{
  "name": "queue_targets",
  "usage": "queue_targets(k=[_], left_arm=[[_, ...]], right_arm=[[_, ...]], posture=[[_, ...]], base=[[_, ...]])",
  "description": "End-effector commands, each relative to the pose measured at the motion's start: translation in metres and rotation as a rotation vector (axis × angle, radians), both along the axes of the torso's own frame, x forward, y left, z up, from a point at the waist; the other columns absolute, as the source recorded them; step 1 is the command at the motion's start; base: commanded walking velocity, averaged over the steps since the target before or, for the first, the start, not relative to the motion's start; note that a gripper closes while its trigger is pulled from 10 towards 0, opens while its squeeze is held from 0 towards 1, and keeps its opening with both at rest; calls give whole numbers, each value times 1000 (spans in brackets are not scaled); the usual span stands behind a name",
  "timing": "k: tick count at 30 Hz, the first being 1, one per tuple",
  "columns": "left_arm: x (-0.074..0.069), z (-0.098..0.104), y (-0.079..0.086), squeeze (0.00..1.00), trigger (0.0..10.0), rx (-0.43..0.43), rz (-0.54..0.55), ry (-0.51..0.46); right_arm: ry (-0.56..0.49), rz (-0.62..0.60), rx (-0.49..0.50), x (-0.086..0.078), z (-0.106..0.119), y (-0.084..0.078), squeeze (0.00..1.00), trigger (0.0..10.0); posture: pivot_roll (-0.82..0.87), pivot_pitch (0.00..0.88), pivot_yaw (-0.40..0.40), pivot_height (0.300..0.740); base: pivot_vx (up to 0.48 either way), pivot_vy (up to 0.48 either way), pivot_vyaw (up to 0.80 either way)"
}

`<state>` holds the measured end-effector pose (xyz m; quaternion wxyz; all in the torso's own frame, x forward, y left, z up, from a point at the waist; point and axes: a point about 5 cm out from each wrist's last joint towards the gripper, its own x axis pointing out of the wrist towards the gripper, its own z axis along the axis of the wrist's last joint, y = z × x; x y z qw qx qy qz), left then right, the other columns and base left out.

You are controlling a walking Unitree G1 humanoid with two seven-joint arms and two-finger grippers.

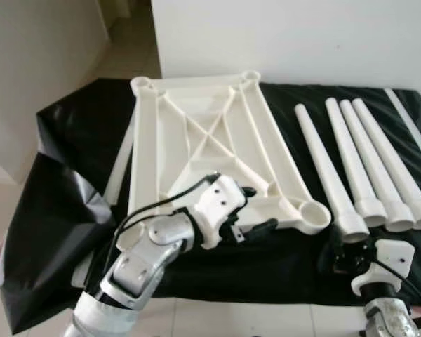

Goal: Building children table

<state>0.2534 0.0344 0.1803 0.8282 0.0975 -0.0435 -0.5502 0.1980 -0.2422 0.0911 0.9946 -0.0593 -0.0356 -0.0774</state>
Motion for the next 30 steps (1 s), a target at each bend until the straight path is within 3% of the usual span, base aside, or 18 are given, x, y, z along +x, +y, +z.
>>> queue_targets(k=[1,4,7,13,24,26,30], left_arm=[[-2,-4,1,0,10000,24,-8,10],[-2,-4,0,0,10000,23,-11,10],[-2,-4,-1,0,10000,22,-14,9],[0,-2,-1,0,10000,17,-5,-3],[1,-1,-1,0,10000,11,21,-22],[10,2,6,0,10000,9,77,-40],[15,6,10,0,10000,-14,100,-37]], right_arm=[[-32,23,-51,-3,3,4,0,10000],[-144,40,-88,0,23,7,0,10000],[-191,32,-106,4,36,7,0,10000],[-212,66,-35,16,48,12,0,10000],[-108,34,73,41,47,16,0,10000],[-30,11,133,50,45,15,0,10000],[6,3,167,54,44,15,0,10000]], posture=[[-80,106,8,740],[-82,105,10,740],[-83,107,10,740],[-80,102,6,740],[-70,98,-9,740],[-56,92,-20,740],[-51,94,-21,740]], base=[[0,0,0],[0,0,0],[0,0,0],[0,0,0],[0,0,0],[0,0,0],[0,0,0]])
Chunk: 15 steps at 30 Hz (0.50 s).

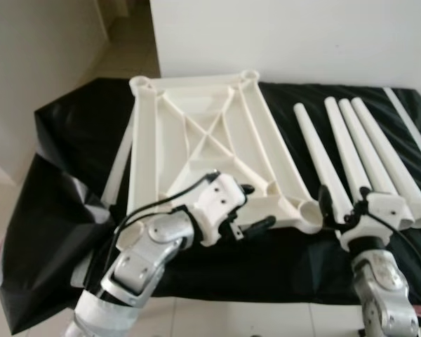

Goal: Building children table

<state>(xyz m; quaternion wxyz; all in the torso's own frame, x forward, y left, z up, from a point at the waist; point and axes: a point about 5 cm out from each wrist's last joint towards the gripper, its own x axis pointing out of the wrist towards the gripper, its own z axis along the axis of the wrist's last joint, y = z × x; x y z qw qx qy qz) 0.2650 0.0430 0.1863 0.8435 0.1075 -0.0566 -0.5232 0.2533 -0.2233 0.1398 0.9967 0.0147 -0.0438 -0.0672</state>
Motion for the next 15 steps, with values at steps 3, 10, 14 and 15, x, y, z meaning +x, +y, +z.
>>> queue_targets(k=[3,10,14,15], left_arm=[[2,3,5,0,10000,-42,55,10],[-8,3,4,0,10000,-85,36,55],[-14,1,5,0,10000,-91,28,85],[-15,0,5,0,10000,-89,27,88]], right_arm=[[105,-41,38,4,-5,-7,0,10000],[141,-27,79,15,9,-8,0,10000],[154,-12,95,24,25,-9,0,10000],[153,-7,103,25,29,-10,0,10000]], posture=[[-40,102,-21,740],[-28,133,-13,740],[-25,163,-7,740],[-23,168,-7,740]], base=[[0,0,0],[0,0,0],[0,0,0],[0,0,0]])
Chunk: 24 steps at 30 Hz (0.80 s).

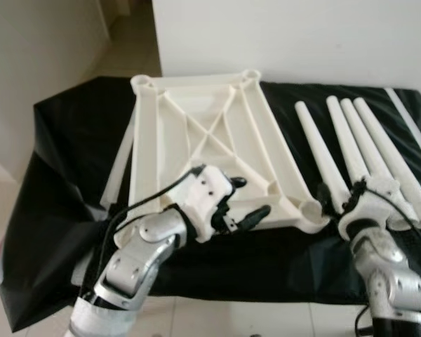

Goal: Building children table

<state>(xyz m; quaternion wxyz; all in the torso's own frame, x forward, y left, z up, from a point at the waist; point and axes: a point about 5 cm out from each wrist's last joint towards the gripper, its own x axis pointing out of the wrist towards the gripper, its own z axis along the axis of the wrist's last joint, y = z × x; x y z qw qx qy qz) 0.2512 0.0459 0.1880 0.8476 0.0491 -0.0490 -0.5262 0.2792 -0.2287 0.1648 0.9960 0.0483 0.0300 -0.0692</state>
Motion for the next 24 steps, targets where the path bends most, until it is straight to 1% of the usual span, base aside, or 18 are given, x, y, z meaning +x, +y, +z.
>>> queue_targets(k=[1,4,6,10,13,15,16,17,18,19,20,22,24], left_arm=[[-1,-2,2,0,10000,4,32,15],[-3,-2,3,0,10000,5,31,23],[-5,-2,4,0,10000,-5,34,41],[-7,-2,4,0,10000,-14,35,59],[-9,-2,3,0,10000,-17,34,65],[-10,-1,2,0,10000,-20,31,72],[-10,-1,1,0,10000,-21,29,75],[-11,-1,0,0,10000,-22,27,77],[-11,-1,0,0,10000,-22,27,77],[-12,0,-1,0,10000,-25,24,81],[-12,0,-1,0,10000,-25,24,81],[-13,1,-1,0,10000,-26,23,84],[-14,1,-1,0,10000,-25,23,85]], right_arm=[[11,-10,25,-1,4,-4,0,10000],[24,2,29,1,11,-5,0,10000],[29,17,20,2,21,-5,0,10000],[113,10,41,7,33,-7,0,10000],[135,7,38,8,37,-8,0,10000],[188,22,47,15,40,-9,0,10000],[206,30,28,19,42,-9,0,10000],[232,38,35,23,43,-8,0,10000],[232,38,35,23,43,-8,0,10000],[285,7,38,30,41,-9,0,10000],[285,7,38,30,41,-9,0,10000],[321,1,45,32,40,-8,0,10000],[327,4,45,32,40,-8,0,10000]], posture=[[-23,168,-7,740],[-23,177,-7,740],[-26,190,-8,740],[-31,204,-8,740],[-32,206,-7,740],[-33,217,-4,740],[-33,222,-2,740],[-31,227,-2,740],[-31,227,-2,740],[-28,235,0,740],[-28,235,0,740],[-22,243,0,740],[-22,243,0,740]], base=[[0,0,0],[0,0,0],[0,0,0],[0,0,0],[0,0,0],[0,0,0],[0,0,0],[0,0,0],[0,0,0],[0,0,0],[0,0,0],[0,0,0],[0,0,0]])
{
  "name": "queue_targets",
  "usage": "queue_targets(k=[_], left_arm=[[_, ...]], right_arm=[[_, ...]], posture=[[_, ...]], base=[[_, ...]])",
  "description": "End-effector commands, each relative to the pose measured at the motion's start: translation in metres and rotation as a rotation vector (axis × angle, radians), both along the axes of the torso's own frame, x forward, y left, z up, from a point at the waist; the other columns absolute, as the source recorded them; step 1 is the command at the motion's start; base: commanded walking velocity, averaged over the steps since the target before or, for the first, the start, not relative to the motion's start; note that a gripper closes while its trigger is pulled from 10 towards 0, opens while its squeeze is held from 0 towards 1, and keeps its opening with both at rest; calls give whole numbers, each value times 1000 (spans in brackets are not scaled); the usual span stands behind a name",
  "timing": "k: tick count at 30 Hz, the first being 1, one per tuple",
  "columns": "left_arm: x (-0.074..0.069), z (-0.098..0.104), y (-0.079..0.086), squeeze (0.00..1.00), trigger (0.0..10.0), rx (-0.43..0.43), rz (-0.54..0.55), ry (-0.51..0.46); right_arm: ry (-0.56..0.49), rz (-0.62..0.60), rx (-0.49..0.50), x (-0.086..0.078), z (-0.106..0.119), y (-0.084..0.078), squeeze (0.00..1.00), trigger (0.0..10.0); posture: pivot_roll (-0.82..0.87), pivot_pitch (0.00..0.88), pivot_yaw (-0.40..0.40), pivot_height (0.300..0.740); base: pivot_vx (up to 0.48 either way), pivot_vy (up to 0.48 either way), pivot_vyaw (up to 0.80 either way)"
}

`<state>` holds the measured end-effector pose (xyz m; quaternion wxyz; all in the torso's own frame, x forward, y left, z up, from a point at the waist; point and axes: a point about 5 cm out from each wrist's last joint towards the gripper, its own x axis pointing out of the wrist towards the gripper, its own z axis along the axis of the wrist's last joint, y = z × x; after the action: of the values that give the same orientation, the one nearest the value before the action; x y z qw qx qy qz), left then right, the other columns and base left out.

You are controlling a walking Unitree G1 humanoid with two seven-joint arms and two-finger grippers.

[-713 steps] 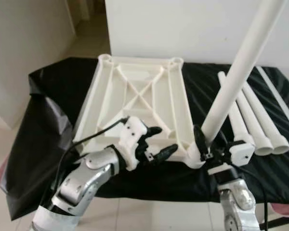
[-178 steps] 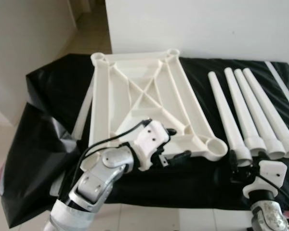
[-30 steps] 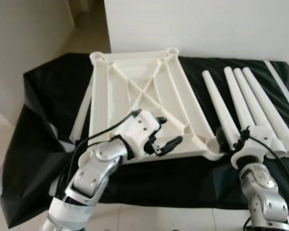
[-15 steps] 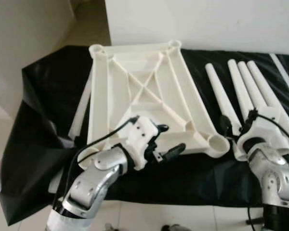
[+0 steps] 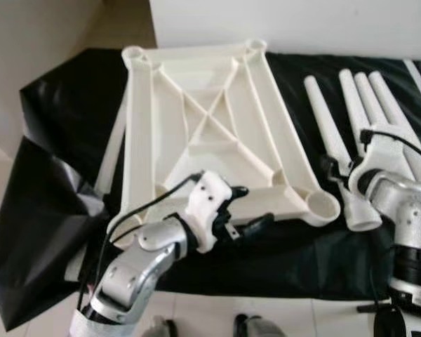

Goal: Building children table

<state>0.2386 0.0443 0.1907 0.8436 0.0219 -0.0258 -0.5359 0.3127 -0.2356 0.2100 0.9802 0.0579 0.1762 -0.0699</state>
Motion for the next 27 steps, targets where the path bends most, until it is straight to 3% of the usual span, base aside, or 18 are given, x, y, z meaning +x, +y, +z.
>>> queue_targets(k=[1,9,11,12,13,14,15,21,22,27], left_arm=[[-2,-2,1,0,10000,-4,43,24],[-3,-2,0,0,10000,-4,46,41],[-3,-1,0,0,10000,-5,51,42],[-3,-1,1,0,10000,-6,52,43],[-3,-1,1,0,10000,-7,53,43],[-3,0,1,0,10000,-8,56,43],[-2,0,1,0,10000,-11,59,44],[1,1,0,0,10000,-17,68,41],[3,4,-1,0,10000,-26,78,35],[7,9,-1,0,10000,-57,106,18]], right_arm=[[68,4,13,0,-7,0,0,10000],[154,42,77,5,-10,4,0,10000],[213,48,126,8,-13,4,0,7765],[231,51,145,8,-14,5,0,7765],[252,55,155,8,-15,5,0,2275],[263,58,140,8,-16,5,0,549],[288,83,153,8,-18,7,0,0],[288,202,155,10,-11,20,0,0],[254,248,158,13,-1,26,0,0],[182,245,136,18,14,25,0,0]], posture=[[-22,249,1,740],[-19,266,-1,740],[-16,269,-4,740],[-15,270,-5,740],[-14,270,-5,740],[-16,270,-6,740],[-17,268,-6,740],[-21,254,-16,740],[-20,248,-22,740],[-18,226,-35,740]], base=[[0,0,0],[0,0,0],[0,0,0],[0,0,0],[0,0,0],[0,0,0],[0,0,0],[0,0,0],[0,0,0],[0,0,0]])
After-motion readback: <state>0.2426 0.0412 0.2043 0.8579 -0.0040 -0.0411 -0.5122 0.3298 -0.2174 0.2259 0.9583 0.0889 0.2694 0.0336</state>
